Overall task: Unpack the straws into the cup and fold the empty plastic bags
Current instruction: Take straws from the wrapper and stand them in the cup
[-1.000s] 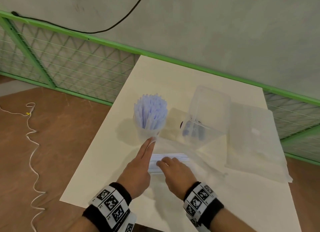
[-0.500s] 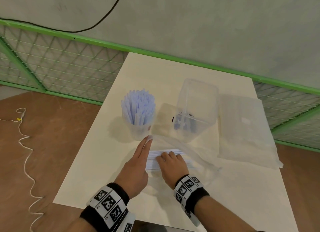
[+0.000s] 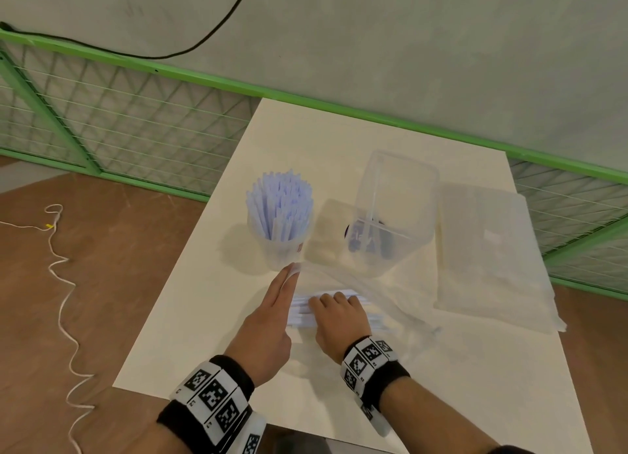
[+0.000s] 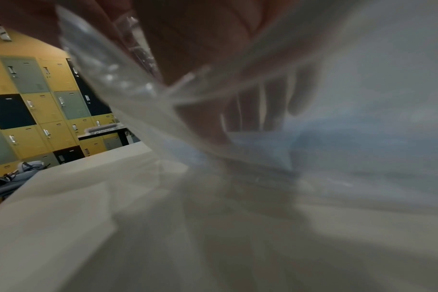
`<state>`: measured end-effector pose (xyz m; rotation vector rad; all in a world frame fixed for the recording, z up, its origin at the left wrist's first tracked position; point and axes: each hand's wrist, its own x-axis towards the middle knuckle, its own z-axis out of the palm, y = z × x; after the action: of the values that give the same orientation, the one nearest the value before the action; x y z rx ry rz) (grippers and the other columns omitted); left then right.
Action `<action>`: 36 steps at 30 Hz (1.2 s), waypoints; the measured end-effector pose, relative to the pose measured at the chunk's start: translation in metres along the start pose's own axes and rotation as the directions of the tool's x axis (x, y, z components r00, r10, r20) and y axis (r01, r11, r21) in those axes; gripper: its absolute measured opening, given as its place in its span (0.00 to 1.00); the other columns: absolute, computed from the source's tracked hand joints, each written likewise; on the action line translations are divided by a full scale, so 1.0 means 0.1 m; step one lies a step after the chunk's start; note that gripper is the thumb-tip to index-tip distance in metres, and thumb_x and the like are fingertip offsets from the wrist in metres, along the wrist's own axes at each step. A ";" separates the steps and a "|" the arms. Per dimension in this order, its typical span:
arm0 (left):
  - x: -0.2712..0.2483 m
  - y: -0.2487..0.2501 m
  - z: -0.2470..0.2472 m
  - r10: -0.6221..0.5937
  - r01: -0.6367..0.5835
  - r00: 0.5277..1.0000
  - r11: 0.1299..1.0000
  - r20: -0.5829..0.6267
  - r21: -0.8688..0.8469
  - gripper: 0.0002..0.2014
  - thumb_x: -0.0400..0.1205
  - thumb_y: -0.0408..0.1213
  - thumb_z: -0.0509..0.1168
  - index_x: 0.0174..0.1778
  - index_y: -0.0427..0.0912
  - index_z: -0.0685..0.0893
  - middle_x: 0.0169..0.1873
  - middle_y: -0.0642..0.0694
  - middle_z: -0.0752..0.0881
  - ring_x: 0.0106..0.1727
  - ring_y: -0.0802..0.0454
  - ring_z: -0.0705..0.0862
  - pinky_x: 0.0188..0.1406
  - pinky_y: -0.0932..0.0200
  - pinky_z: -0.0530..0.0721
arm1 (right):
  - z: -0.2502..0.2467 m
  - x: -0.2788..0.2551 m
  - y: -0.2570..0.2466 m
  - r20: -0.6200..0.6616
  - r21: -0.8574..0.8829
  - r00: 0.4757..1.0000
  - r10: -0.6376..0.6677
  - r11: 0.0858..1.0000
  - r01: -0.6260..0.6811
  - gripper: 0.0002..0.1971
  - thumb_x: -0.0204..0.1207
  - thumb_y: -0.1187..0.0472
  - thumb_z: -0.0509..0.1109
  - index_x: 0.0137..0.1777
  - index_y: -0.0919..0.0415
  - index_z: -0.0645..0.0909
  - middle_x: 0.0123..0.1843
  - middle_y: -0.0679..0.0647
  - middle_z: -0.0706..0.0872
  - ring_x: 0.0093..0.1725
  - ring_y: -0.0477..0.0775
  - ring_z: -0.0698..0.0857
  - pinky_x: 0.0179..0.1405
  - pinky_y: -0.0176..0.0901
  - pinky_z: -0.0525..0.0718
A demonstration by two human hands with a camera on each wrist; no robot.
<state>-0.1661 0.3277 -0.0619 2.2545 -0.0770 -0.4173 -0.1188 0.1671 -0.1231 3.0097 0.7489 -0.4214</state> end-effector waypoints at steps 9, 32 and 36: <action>0.00 0.00 -0.05 -0.011 0.011 1.000 1.000 0.003 0.025 0.52 0.73 0.16 0.58 0.84 0.61 0.41 0.79 0.76 0.37 0.62 0.49 0.82 0.51 0.51 0.87 | -0.04 0.05 -0.02 0.025 -0.001 1.000 0.009 1.000 -0.009 0.14 0.66 0.64 0.72 0.53 0.57 0.82 0.49 0.53 0.84 0.50 0.61 0.83 0.51 0.55 0.79; -0.01 -0.03 -0.12 -0.037 0.038 0.999 0.999 -0.017 0.029 0.53 0.70 0.15 0.55 0.84 0.62 0.42 0.79 0.77 0.36 0.55 0.49 0.84 0.46 0.50 0.86 | -0.11 -0.06 -0.01 0.132 -0.020 0.991 -0.036 0.999 0.039 0.14 0.78 0.51 0.60 0.59 0.56 0.77 0.55 0.54 0.83 0.56 0.60 0.81 0.63 0.55 0.71; -0.03 -0.07 -0.15 -0.056 0.057 0.998 0.998 -0.032 0.031 0.54 0.70 0.14 0.55 0.84 0.61 0.42 0.78 0.78 0.36 0.55 0.50 0.83 0.48 0.51 0.86 | -0.19 -0.18 0.11 0.080 0.163 0.996 0.041 0.985 -0.054 0.15 0.77 0.48 0.59 0.60 0.53 0.74 0.53 0.51 0.86 0.52 0.58 0.85 0.52 0.48 0.77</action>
<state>-0.1641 0.3440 -0.0569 2.2984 -0.0042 -0.4134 -0.1246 0.1505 -0.1005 3.1348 0.6671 -0.6222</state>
